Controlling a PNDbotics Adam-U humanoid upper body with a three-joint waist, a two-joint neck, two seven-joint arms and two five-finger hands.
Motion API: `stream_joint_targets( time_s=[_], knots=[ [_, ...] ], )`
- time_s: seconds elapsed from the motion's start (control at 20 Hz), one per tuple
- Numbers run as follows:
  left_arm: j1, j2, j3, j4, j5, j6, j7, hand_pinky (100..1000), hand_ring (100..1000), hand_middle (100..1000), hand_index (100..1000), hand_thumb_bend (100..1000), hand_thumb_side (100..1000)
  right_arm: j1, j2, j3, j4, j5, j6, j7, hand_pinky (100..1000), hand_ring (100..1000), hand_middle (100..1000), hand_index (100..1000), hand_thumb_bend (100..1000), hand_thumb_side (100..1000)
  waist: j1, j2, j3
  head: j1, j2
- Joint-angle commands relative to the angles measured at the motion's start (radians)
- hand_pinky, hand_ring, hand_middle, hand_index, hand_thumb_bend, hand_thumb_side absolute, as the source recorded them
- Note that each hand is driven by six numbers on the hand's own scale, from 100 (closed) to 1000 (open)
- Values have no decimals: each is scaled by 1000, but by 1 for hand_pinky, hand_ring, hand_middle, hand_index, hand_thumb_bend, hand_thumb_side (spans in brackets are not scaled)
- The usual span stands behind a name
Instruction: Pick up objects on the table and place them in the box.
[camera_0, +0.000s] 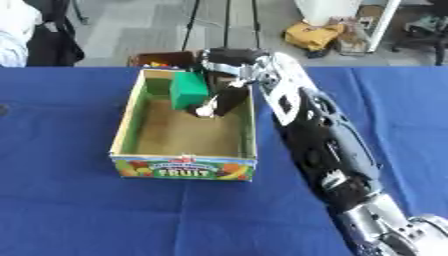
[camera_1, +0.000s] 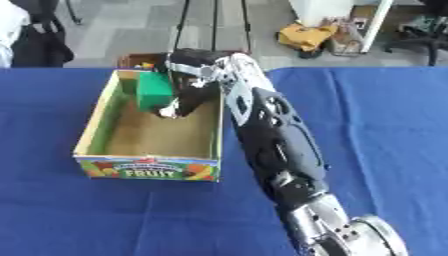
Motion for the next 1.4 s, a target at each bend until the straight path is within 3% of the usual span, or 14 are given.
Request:
stream_joint_targets(
  time_s=[0.05,0.4,0.6,0.75,1.15,1.4],
  knots=[
    [-12,6,1,-18,3,-1,-5,666,744,836,971,100,1000,-17,5,-1,23,60,-172,146,535,528,514,605,100,432,4,-18,4,-5,-15],
    [-14,4,-1,-18,3,0,-9,666,744,836,971,100,1000,-15,24,7,86,165,-186,97,568,558,553,648,100,440,3,-12,5,-9,-16],
    [-15,3,0,-18,3,0,-9,666,743,836,971,100,1000,-16,27,7,100,206,-184,78,634,640,660,771,106,470,3,-10,4,-11,-15],
    [-16,3,-1,-18,3,0,-10,666,743,836,971,100,1000,-18,29,7,102,239,-181,74,657,727,759,844,228,476,3,-9,3,-12,-16],
    [-17,2,-2,-18,3,3,-11,667,744,837,971,100,1000,-23,35,1,96,286,-171,61,712,831,891,961,353,511,3,-10,0,-14,-18],
    [-16,1,-2,-18,4,5,-12,667,744,837,971,100,1000,-25,38,-8,67,278,-163,54,729,845,896,979,418,519,3,-12,-3,-14,-20]
  ],
)
